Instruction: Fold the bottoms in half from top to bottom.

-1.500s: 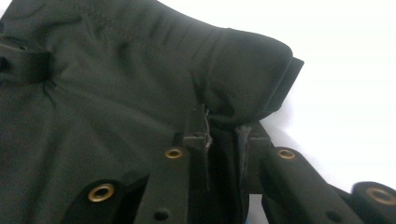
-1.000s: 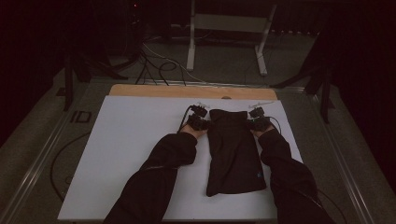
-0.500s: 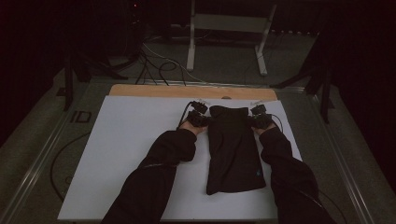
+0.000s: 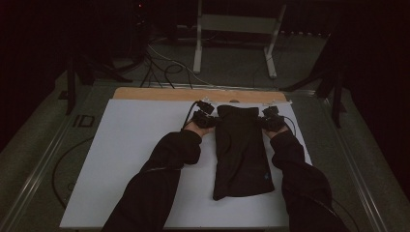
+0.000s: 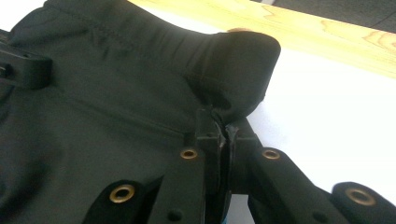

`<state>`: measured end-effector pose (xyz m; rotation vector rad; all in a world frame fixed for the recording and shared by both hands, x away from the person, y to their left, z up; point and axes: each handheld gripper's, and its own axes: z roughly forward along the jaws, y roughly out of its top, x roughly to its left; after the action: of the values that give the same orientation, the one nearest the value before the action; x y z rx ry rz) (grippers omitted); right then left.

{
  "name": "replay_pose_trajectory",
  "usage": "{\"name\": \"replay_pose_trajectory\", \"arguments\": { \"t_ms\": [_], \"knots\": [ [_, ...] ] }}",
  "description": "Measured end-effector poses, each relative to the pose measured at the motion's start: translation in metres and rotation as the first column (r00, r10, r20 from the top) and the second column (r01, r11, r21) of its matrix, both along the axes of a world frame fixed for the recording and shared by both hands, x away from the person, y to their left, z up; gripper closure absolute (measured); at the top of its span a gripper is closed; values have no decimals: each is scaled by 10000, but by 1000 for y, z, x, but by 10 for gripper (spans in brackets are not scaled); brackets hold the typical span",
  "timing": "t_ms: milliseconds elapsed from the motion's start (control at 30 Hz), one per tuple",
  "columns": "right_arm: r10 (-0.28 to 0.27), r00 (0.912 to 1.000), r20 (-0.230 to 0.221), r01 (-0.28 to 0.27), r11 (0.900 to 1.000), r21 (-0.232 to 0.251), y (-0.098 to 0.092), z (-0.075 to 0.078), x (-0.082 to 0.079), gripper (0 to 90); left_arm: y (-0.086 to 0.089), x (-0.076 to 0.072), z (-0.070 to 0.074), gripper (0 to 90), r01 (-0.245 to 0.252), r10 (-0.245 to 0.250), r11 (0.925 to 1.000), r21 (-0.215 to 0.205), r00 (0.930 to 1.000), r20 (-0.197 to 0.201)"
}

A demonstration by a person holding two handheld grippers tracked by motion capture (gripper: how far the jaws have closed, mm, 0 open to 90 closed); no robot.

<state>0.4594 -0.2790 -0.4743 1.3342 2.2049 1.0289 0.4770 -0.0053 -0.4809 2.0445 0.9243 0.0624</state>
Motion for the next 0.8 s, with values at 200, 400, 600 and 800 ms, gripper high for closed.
{"name": "replay_pose_trajectory", "arguments": {
  "t_ms": [200,400,600,800],
  "knots": [
    [180,9998,59,-181,9998,119,-2,4,-8,866,1,-6,4,851,196,-197,9998,65,9998,100],
    [322,9993,162,-323,9995,10,-2,9,-17,866,1,-12,9,851,434,-438,9989,182,9988,202],
    [561,9983,181,-559,9984,-91,-3,8,-27,866,2,-19,12,851,780,-784,9966,263,9968,160],
    [636,9979,139,-635,9980,-63,-5,6,-34,866,2,-26,12,851,997,-1003,9947,254,9947,226]
  ]
}}
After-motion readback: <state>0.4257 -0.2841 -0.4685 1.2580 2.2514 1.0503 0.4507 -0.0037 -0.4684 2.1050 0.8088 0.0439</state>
